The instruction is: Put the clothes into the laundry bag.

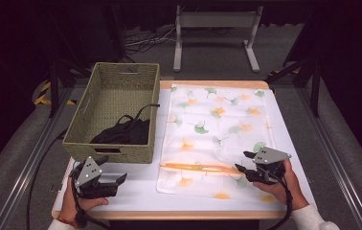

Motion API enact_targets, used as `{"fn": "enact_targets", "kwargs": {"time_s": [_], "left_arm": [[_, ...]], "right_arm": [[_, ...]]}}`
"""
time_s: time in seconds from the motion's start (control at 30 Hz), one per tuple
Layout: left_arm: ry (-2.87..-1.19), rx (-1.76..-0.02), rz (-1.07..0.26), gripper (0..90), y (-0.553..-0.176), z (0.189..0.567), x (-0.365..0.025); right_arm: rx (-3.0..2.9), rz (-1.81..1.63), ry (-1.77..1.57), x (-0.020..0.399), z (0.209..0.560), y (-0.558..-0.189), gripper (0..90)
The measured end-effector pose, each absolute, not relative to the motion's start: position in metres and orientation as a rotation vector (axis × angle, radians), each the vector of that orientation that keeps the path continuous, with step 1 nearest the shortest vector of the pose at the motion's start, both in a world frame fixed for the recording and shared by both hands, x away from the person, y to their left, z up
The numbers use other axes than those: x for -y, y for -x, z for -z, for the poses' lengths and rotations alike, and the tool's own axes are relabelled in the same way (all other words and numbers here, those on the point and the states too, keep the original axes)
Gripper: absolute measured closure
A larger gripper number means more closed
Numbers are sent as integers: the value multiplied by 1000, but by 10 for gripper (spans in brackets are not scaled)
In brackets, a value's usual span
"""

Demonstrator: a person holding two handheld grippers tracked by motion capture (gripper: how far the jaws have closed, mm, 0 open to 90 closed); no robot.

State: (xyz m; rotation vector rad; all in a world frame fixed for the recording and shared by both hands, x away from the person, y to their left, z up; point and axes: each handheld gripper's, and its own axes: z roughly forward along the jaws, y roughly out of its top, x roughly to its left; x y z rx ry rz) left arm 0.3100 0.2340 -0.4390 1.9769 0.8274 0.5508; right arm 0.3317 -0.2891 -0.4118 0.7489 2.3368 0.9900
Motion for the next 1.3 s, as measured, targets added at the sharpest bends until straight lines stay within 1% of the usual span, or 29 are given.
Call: {"fn": "enact_targets", "kwargs": {"time_s": [0.17, 0.3, 0.57, 0.63, 0.7, 0.77, 0.97, 1.07, 1.1, 1.13, 1.2, 1.3], "left_arm": [[-2009, -850, -563, 134, -312, 441, -234], [-2009, -855, -545, 134, -313, 441, -235], [-2017, -844, -525, 138, -314, 441, -233], [-2027, -838, -530, 141, -314, 442, -232], [-2027, -841, -533, 141, -314, 442, -232], [-2025, -842, -530, 141, -315, 442, -232], [-2034, -842, -515, 146, -316, 443, -231], [-2038, -840, -514, 147, -316, 444, -230], [-2039, -838, -512, 148, -316, 444, -230], [-2041, -841, -507, 148, -316, 444, -230], [-2040, -842, -508, 149, -315, 444, -231], [-2035, -839, -510, 151, -313, 443, -232]], "right_arm": [[-2384, -976, -715, 281, 415, -330, 449], [-2439, -928, -681, 268, 420, -333, 436], [-2525, -862, -692, 251, 429, -353, 400], [-2531, -882, -709, 251, 429, -357, 404], [-2539, -893, -720, 249, 430, -361, 432], [-2542, -878, -709, 248, 430, -362, 439], [-2575, -879, -721, 242, 433, -372, 509], [-2597, -893, -697, 240, 434, -374, 662], [-2612, -892, -685, 239, 433, -373, 727], [-2620, -887, -675, 238, 433, -373, 762], [-2611, -860, -649, 235, 432, -371, 814], [-2584, -833, -630, 233, 431, -369, 850]]}}
